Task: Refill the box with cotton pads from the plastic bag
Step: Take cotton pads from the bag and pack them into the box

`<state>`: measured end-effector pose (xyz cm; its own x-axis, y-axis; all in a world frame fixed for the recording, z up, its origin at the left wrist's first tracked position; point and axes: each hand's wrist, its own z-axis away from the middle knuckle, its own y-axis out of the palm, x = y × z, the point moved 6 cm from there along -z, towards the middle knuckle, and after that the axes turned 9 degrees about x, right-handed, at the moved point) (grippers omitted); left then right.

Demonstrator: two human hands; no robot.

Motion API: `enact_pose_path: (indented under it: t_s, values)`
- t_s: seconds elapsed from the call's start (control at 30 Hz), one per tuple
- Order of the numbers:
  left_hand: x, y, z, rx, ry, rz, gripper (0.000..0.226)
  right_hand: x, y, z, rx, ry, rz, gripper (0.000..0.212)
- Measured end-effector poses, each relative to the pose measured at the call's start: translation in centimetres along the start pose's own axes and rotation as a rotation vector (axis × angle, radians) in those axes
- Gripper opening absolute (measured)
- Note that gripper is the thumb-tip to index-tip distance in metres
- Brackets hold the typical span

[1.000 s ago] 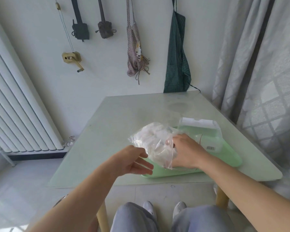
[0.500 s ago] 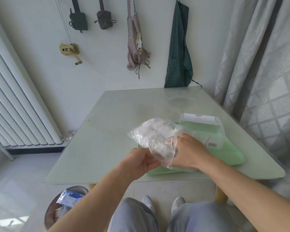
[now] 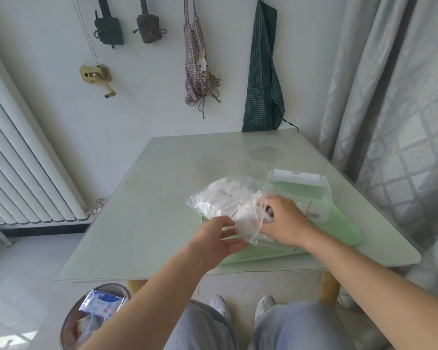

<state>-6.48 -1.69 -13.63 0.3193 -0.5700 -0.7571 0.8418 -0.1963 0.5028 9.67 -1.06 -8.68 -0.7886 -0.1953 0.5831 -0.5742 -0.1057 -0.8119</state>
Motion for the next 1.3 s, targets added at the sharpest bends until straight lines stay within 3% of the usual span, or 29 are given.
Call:
enact_pose_path:
  t_s: [0.3, 0.4, 0.5, 0.63, 0.7, 0.9, 1.0, 1.17, 1.3]
  values:
    - [0.2, 0.6, 0.0, -0.012, -0.027, 0.009, 0.014, 0.1, 1.2, -0.5, 0.087, 0.027, -0.026, 0.045]
    - [-0.1, 0.6, 0.1, -0.038, 0.004, -0.039, 0.017, 0.8, 0.7, -0.2, 0.061, 0.004, -0.029, 0.032]
    - [-0.8, 0.3, 0.0, -0.076, 0.073, -0.053, 0.039, 1.0, 0.0, 0.7, 0.069, -0.01, -0.047, 0.023]
    - [-1.8, 0.2, -0.1, -0.132, 0.14, -0.105, 0.026, 1.2, -0.7, 2.3, 0.16, -0.028, -0.082, 0.03]
    - [-2.2, 0.4, -0.2, -0.144, 0.164, -0.111, 0.031, 1.6, -1.1, 3.3, 0.2, -0.012, -0.109, 0.028]
    - [-3.0, 1.5, 0.3, -0.14, 0.201, -0.178, 0.019, 0.5, -0.9, 5.2, 0.333, 0.211, -0.626, 0.016]
    - [-3.3, 1.0, 0.5, -0.196, 0.188, -0.237, 0.012, 0.1, -1.7, 5.7, 0.37, 0.254, -0.735, 0.023]
    - [-4.0, 0.1, 0.7, -0.244, 0.166, -0.316, 0.02, 0.2, -3.8, 5.9, 0.433, 0.222, -0.893, 0.047]
    - [-4.7, -0.5, 1.3, -0.298, 0.142, -0.457, 0.012, 0.2, -5.9, 5.4, 0.397, 0.155, -1.051, 0.035]
